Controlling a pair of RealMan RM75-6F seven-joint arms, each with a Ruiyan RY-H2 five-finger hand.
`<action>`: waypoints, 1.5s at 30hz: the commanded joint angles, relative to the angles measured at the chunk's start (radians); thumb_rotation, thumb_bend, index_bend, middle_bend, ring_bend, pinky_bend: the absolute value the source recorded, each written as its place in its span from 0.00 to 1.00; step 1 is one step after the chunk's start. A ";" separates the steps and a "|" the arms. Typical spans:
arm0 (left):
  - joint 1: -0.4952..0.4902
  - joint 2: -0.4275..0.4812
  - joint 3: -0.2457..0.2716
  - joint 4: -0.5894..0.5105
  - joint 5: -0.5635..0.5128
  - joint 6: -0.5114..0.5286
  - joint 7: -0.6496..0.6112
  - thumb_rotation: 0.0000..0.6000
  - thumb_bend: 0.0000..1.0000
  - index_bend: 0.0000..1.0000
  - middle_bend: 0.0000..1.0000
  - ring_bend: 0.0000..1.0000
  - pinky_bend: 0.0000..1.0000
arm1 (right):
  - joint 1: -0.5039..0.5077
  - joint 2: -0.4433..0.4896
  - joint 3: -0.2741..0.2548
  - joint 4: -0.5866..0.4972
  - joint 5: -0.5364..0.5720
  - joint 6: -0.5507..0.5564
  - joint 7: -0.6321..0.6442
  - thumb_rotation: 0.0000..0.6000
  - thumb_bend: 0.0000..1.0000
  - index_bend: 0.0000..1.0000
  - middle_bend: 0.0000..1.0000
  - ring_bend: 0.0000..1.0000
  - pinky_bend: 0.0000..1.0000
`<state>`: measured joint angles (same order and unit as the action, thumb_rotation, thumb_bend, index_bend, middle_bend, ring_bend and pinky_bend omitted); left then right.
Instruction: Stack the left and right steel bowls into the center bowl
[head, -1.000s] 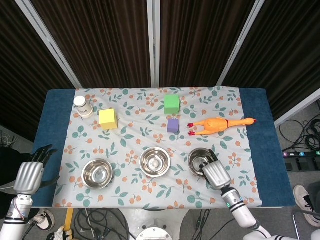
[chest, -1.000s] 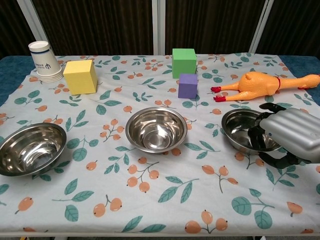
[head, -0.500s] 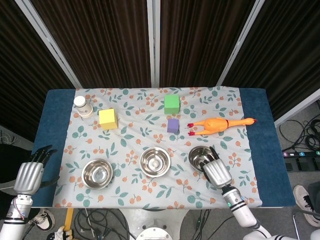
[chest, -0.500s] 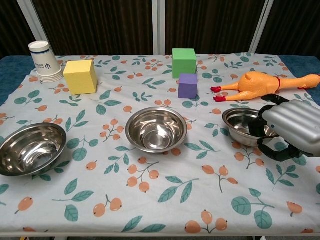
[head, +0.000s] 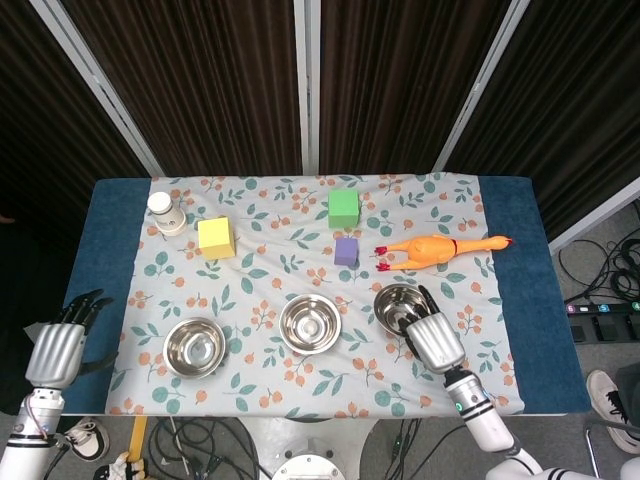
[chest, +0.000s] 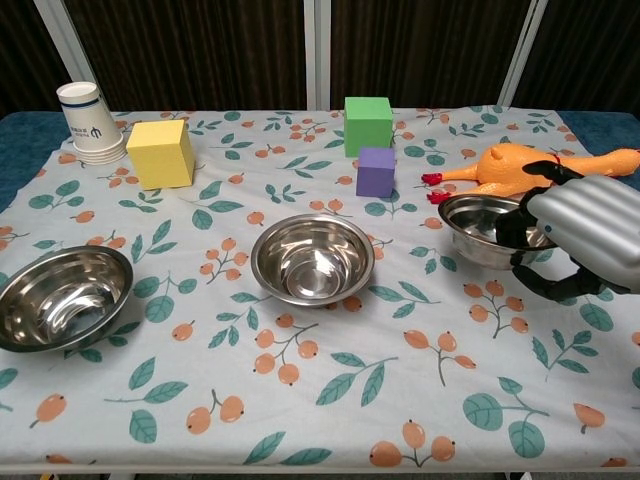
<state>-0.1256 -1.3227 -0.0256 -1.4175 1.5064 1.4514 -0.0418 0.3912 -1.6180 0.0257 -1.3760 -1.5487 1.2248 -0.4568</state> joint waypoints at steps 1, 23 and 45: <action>0.000 0.000 0.000 0.000 0.000 -0.001 0.001 1.00 0.14 0.24 0.22 0.16 0.29 | 0.023 0.005 0.013 -0.029 -0.021 -0.001 -0.022 1.00 0.43 0.82 0.69 0.33 0.00; 0.008 0.003 -0.005 0.027 -0.023 -0.007 -0.027 1.00 0.14 0.24 0.22 0.16 0.29 | 0.228 -0.168 0.101 -0.060 0.009 -0.196 -0.189 1.00 0.43 0.82 0.68 0.33 0.00; 0.005 -0.001 -0.005 0.034 -0.027 -0.021 -0.021 1.00 0.14 0.24 0.22 0.16 0.29 | 0.272 -0.031 0.093 -0.250 0.217 -0.286 -0.363 1.00 0.02 0.14 0.16 0.00 0.00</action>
<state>-0.1206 -1.3241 -0.0304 -1.3822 1.4791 1.4300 -0.0646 0.6681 -1.6761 0.1226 -1.5910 -1.3404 0.9214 -0.8024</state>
